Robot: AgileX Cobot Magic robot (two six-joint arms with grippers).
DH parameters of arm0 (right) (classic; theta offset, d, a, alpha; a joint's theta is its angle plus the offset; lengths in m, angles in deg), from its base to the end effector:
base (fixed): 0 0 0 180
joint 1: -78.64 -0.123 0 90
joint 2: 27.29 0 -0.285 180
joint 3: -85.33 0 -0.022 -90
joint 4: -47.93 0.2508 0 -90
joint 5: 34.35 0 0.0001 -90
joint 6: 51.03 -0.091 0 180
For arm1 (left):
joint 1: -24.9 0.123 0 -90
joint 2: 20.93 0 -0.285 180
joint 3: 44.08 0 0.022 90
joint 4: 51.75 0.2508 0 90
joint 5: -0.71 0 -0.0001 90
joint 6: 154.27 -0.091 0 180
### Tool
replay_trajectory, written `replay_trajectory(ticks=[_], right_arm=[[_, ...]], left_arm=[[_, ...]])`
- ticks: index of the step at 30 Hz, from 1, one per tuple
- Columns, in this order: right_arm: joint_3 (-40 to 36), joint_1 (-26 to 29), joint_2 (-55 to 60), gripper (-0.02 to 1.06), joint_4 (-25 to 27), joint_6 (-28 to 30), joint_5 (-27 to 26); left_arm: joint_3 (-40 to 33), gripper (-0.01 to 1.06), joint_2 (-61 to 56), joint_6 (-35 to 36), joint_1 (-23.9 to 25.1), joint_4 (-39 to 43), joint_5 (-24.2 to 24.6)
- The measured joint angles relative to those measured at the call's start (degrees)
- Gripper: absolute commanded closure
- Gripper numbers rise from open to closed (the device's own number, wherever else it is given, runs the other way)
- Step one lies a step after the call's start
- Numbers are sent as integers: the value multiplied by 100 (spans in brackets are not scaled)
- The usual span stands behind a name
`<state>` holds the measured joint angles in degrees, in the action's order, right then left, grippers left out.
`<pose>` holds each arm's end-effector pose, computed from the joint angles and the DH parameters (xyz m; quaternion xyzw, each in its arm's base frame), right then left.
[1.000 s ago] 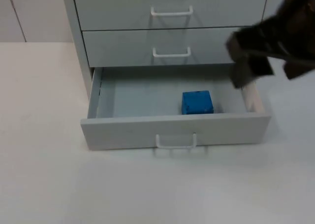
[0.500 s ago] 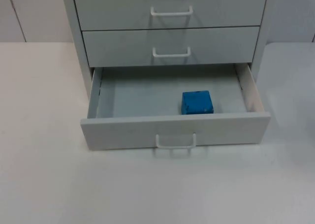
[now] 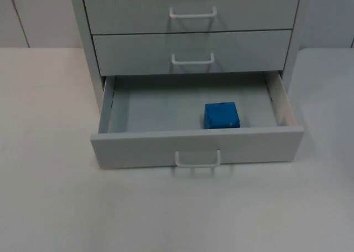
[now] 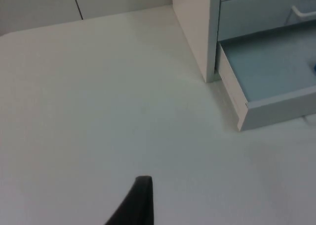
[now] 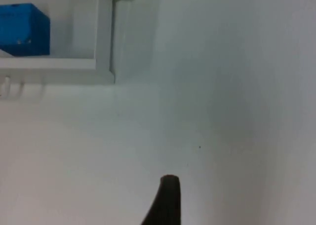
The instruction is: Open the drawer with the left hand, place the block into the drawer with the right hand, then close the drawer with the left hand.
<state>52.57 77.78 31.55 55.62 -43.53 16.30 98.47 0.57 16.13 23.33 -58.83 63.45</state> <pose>0.1593 0.0118 0.3105 -0.0454 0.9433 0.0440 0.3259 0.0151 -0.0104 0.3283 0.0869 0.8673 -0.0275 0.4894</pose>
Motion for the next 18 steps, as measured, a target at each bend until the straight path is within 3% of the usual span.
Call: replay_trajectory(ticks=[7, 18], right_arm=[[-442, 0, -705, 31, 47, 303, -88], [-627, 0, -766, 31, 130, 316, -289]], left_arm=[[0, 0, 0, 0, 0, 0, -11], [0, 0, 0, 0, 0, -537, -11]])
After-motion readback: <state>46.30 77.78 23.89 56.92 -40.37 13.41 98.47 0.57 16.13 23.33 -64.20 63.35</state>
